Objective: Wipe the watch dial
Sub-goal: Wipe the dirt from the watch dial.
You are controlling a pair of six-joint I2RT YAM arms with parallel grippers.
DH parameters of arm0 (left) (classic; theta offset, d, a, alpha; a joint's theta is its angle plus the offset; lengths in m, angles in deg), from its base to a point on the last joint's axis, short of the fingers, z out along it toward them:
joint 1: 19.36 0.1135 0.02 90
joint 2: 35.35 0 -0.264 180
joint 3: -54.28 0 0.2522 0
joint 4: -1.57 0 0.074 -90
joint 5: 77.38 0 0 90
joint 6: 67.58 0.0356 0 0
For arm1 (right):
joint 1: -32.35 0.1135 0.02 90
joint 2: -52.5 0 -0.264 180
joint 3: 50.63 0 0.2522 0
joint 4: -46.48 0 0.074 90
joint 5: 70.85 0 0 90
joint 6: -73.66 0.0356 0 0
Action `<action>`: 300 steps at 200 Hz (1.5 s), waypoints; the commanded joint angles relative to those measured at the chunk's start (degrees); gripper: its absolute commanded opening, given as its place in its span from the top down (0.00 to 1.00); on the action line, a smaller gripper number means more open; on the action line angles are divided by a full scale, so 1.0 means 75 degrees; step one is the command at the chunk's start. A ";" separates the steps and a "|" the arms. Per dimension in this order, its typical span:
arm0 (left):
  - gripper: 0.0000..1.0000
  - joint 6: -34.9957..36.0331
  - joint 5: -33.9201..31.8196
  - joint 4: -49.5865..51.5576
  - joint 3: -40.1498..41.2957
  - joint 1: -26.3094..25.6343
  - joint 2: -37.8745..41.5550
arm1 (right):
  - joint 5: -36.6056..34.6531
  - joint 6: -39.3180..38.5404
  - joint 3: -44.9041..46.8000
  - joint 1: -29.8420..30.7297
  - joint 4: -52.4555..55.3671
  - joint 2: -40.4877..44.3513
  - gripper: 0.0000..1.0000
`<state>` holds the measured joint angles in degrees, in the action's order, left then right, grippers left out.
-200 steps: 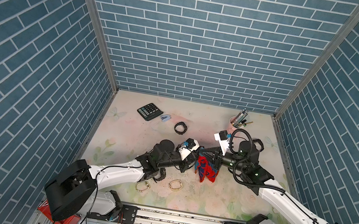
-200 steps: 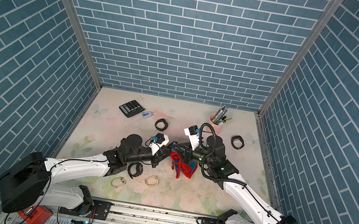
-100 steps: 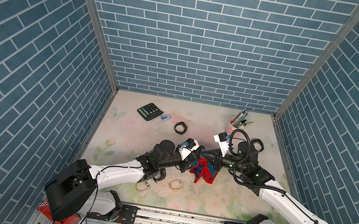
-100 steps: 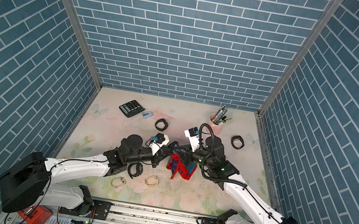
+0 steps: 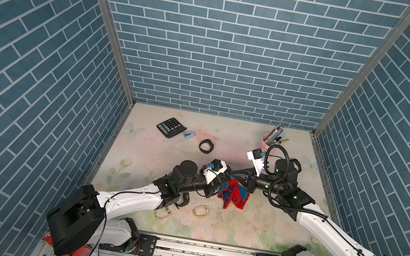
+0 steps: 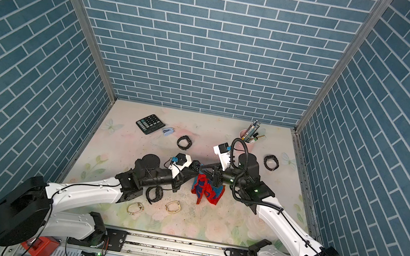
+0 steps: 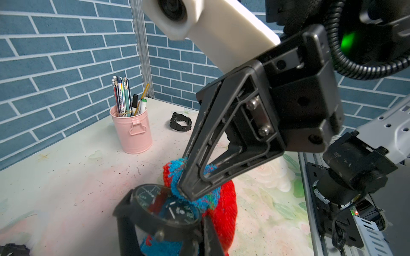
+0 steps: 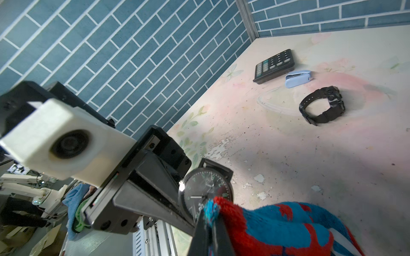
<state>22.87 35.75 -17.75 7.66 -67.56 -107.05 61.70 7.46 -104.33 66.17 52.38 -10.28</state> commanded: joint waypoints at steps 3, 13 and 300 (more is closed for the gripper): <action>0.92 0.0345 0.0501 -0.0643 -0.0032 -0.0171 0.0152 | 0.0902 0.0402 -0.0393 0.0123 -0.0412 0.0007 1.00; 0.92 0.0506 0.0500 -0.0594 -0.0016 -0.0164 0.0173 | 0.0853 0.0343 -0.0405 0.0119 -0.0293 0.0068 1.00; 0.81 0.3784 -0.0119 -0.1313 0.0714 -0.0168 -0.0008 | 0.1651 -0.0232 -0.1854 0.0441 0.2813 -0.1052 1.00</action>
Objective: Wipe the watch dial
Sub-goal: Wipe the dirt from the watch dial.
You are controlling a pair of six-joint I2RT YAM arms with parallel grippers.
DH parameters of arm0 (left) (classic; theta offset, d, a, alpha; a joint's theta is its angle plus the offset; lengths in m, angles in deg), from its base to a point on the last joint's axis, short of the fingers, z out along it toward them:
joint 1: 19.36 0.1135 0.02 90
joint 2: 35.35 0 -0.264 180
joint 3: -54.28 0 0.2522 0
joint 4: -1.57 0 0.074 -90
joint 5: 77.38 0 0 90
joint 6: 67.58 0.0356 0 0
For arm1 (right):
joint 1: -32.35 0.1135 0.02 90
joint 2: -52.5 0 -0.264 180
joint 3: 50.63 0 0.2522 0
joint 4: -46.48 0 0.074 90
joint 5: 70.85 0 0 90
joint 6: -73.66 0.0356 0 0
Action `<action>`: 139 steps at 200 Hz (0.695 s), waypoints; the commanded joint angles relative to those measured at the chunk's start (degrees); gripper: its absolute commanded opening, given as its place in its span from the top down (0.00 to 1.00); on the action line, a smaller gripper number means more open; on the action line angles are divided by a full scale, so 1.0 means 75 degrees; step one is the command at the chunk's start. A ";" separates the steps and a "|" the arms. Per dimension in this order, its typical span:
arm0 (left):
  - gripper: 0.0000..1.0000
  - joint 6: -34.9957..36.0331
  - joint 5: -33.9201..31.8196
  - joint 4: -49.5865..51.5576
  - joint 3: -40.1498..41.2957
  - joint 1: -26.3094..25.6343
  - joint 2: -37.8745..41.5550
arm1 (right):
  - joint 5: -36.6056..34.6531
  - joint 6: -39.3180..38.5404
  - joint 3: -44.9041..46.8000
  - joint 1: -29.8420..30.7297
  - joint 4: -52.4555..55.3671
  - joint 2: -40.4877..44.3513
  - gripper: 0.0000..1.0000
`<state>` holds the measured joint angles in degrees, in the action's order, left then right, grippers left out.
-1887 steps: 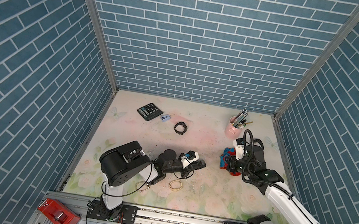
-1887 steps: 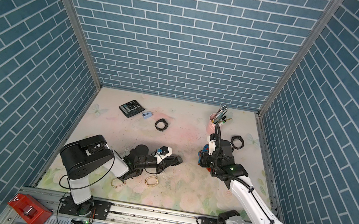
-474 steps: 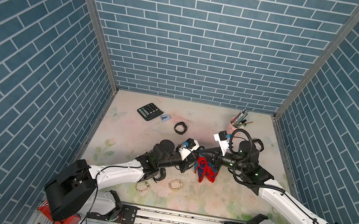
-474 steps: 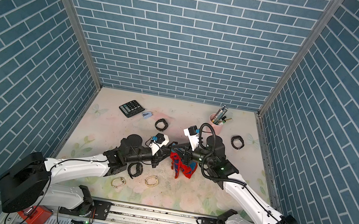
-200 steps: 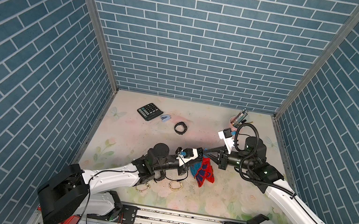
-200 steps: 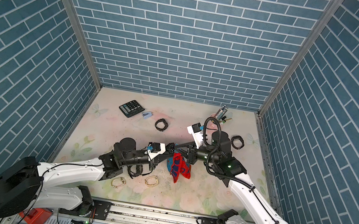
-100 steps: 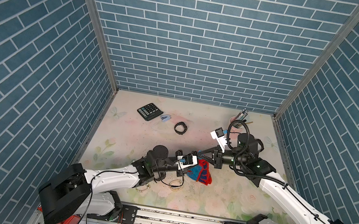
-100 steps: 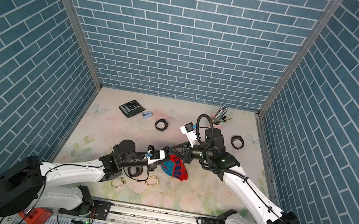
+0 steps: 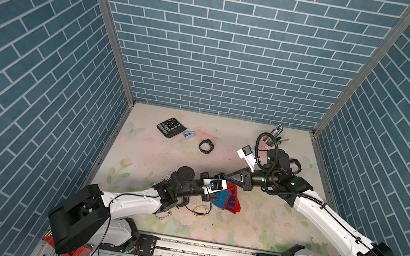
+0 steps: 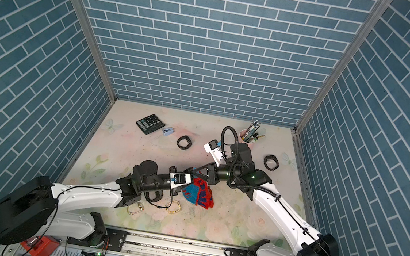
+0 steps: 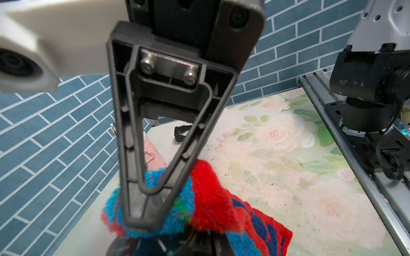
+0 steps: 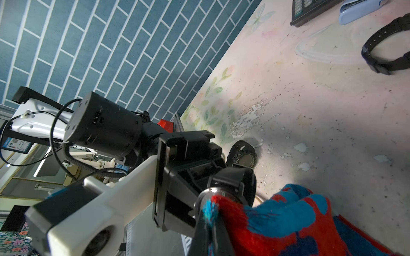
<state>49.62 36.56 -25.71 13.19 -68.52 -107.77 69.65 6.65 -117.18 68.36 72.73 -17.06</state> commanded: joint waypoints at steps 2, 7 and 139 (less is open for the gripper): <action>0.81 0.0217 -0.0233 -0.0246 -0.0029 -0.0041 0.0089 | 0.0594 -0.0088 -0.0143 0.0172 0.0059 -0.0165 1.00; 0.81 0.0217 -0.0249 -0.0199 -0.0043 -0.0042 0.0105 | 0.0607 -0.0008 -0.0157 0.0198 -0.0050 -0.0207 1.00; 0.90 -0.0530 -0.0517 -0.0545 0.0249 -0.0036 0.0449 | 0.0388 -0.0055 -0.0129 0.0393 0.0066 -0.0529 1.00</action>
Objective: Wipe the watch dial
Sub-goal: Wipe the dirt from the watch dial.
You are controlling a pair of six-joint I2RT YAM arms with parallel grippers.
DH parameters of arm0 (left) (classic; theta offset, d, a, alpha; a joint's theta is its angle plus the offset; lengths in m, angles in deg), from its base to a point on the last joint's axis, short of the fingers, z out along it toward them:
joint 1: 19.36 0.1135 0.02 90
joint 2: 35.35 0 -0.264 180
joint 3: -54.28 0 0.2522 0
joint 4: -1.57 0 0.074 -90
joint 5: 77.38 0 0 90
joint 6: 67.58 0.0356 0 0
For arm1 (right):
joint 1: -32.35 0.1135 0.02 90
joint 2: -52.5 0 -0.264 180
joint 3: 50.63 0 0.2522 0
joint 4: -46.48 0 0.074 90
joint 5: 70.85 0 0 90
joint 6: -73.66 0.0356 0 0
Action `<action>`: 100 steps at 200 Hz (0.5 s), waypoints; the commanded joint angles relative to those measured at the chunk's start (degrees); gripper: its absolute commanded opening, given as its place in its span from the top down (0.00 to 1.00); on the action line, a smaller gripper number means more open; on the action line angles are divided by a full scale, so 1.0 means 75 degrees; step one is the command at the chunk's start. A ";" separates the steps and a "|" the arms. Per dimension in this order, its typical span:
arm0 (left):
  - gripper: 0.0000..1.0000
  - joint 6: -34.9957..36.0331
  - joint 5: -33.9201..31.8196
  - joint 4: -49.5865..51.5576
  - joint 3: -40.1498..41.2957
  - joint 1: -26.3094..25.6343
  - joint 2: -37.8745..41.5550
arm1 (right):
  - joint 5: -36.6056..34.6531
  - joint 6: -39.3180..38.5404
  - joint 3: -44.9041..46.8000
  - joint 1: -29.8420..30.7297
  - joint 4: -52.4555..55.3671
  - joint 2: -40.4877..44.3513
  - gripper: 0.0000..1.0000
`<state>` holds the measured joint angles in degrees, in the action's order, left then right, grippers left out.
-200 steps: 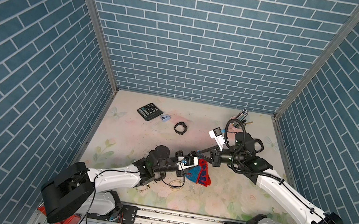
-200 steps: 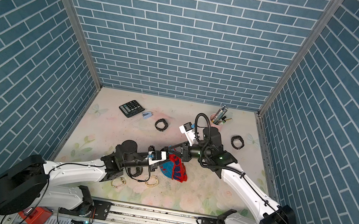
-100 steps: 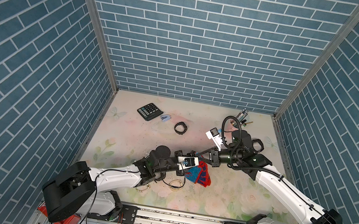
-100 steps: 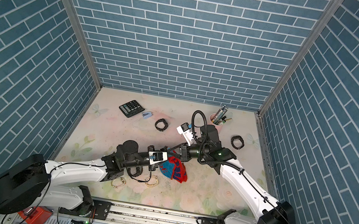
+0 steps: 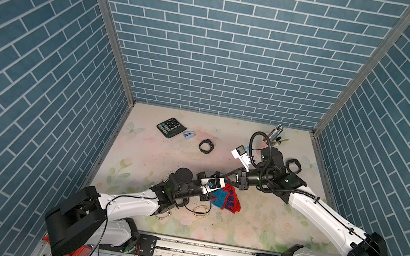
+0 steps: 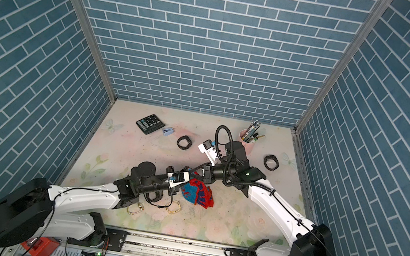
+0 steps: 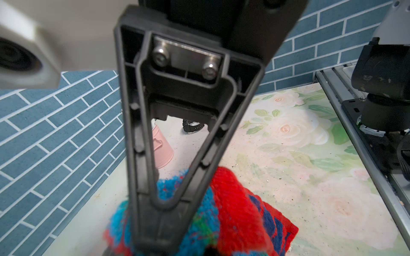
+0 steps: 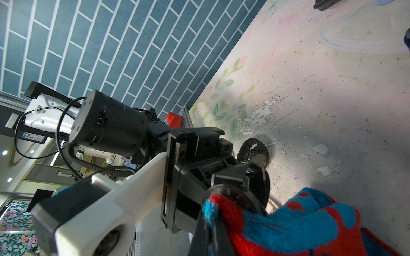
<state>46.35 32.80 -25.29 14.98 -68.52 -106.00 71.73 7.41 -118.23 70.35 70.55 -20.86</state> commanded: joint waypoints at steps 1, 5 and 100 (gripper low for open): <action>0.90 -0.0077 -0.0006 -0.0598 0.0014 -0.0039 0.0211 | 0.0107 -0.0168 -0.0003 0.0126 0.0382 -0.0019 1.00; 0.91 -0.0051 0.0006 -0.0583 0.0019 -0.0042 0.0227 | 0.0086 -0.0220 -0.0047 0.0125 0.0483 0.0001 1.00; 0.99 -0.0049 -0.0043 -0.0053 0.0095 -0.0030 0.0553 | -0.0880 -0.1422 -0.0925 0.0002 0.2382 0.0983 1.00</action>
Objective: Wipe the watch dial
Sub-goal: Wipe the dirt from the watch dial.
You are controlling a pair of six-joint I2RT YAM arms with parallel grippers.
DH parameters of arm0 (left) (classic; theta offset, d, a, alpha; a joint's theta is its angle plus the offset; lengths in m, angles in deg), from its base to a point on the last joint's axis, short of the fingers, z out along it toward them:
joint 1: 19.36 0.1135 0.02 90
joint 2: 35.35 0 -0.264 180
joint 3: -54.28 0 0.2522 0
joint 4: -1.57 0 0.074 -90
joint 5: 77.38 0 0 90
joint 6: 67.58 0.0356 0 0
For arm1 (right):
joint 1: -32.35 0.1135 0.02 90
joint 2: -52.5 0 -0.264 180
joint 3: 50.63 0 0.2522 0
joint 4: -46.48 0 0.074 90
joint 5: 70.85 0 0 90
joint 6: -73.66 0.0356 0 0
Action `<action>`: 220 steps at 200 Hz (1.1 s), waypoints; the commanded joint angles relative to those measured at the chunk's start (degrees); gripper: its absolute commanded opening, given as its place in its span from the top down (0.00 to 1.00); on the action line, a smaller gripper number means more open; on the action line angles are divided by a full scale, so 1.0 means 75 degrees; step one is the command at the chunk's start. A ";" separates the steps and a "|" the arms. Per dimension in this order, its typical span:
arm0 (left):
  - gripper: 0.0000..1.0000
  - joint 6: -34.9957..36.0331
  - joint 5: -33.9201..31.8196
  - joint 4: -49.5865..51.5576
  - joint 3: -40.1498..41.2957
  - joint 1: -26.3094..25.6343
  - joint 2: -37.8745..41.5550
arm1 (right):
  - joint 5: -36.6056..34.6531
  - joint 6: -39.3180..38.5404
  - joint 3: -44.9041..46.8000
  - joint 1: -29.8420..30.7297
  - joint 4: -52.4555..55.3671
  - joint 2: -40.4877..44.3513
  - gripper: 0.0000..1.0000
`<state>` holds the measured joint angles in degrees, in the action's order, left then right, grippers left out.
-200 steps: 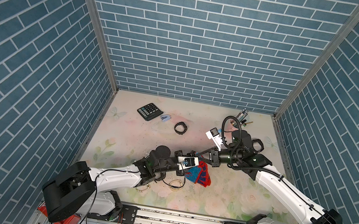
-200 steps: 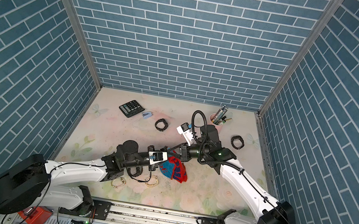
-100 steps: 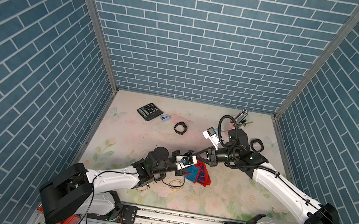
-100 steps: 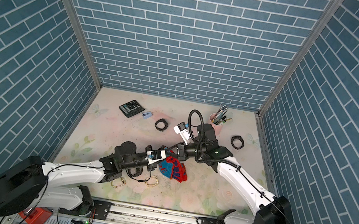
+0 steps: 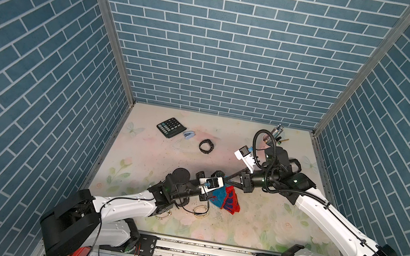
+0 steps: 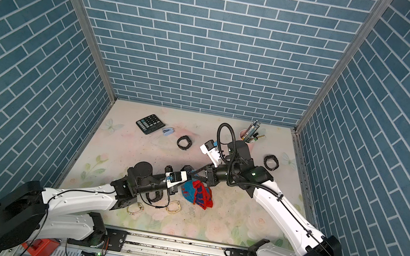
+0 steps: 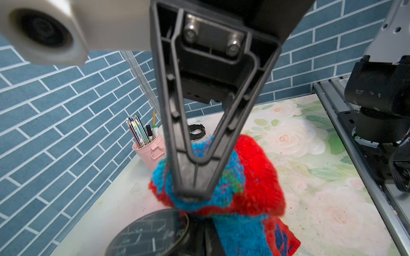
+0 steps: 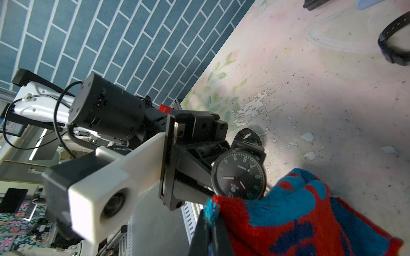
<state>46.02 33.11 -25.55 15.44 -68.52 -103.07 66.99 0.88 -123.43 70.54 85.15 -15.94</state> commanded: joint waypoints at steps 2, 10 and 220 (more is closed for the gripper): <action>1.00 -0.0005 -0.0084 -0.0012 0.0038 -0.0030 0.0168 | -0.0243 -0.0549 -0.0241 -0.0020 0.0440 0.0335 1.00; 1.00 0.0024 -0.0063 0.0040 0.0028 -0.0032 0.0193 | -0.0249 -0.0540 -0.0292 -0.0029 0.0452 0.0366 1.00; 1.00 0.1490 0.0483 0.0258 -0.0125 -0.0042 0.0012 | -0.0044 0.0465 0.0148 0.0427 -0.0596 -0.1034 1.00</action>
<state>55.33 35.62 -20.75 15.42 -68.52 -103.59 66.05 2.56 -124.13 73.43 80.97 -22.72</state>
